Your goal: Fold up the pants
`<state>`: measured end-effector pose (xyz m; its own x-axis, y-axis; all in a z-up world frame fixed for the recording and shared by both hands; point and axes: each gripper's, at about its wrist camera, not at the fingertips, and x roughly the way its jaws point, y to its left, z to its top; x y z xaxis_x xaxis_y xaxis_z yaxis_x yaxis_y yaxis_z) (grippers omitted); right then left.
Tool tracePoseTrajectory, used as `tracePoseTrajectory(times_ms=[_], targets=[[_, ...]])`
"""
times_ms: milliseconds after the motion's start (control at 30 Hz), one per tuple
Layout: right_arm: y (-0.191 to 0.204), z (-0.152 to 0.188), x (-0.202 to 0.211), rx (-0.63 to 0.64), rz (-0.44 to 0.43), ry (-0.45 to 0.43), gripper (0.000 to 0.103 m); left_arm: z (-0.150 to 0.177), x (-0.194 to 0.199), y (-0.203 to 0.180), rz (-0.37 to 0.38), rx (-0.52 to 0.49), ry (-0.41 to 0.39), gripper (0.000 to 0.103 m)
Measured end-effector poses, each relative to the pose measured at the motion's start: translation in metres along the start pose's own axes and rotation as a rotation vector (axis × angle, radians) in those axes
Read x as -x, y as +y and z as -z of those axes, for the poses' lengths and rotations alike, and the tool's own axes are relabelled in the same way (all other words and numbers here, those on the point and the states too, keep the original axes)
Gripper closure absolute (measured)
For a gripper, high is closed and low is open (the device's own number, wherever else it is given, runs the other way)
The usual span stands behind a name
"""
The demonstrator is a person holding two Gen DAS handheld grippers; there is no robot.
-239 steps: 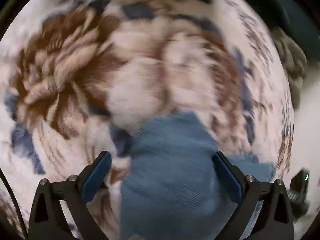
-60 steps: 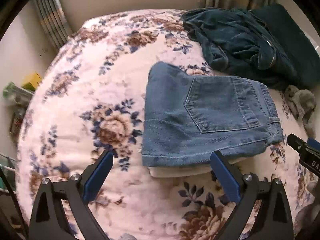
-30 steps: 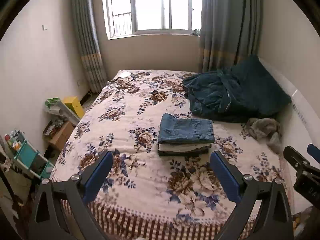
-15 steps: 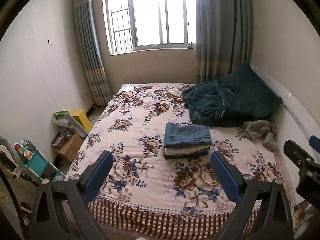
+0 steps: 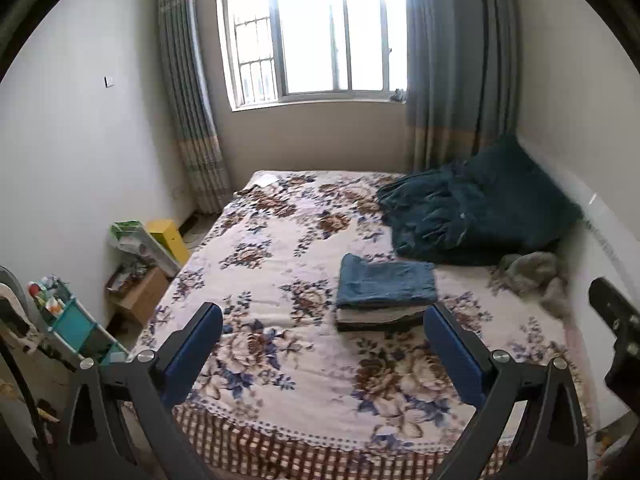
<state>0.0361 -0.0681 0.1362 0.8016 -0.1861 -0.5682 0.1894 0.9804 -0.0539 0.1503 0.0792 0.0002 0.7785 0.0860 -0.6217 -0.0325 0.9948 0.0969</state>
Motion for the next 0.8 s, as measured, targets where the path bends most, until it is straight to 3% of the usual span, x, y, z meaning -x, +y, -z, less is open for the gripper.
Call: tracePoseTrajectory(times_ms=[400,800], targets=[[-0.004,0.028,-0.11,-0.028,-0.015,0.146,0.0,0.015,-0.052,-0.019,-0.022,-0.026,0.085,0.0],[-0.006,0.03,-0.125,-0.032,-0.007,0.136,0.0,0.011,-0.058,-0.018,-0.01,0.001,0.068,0.0]])
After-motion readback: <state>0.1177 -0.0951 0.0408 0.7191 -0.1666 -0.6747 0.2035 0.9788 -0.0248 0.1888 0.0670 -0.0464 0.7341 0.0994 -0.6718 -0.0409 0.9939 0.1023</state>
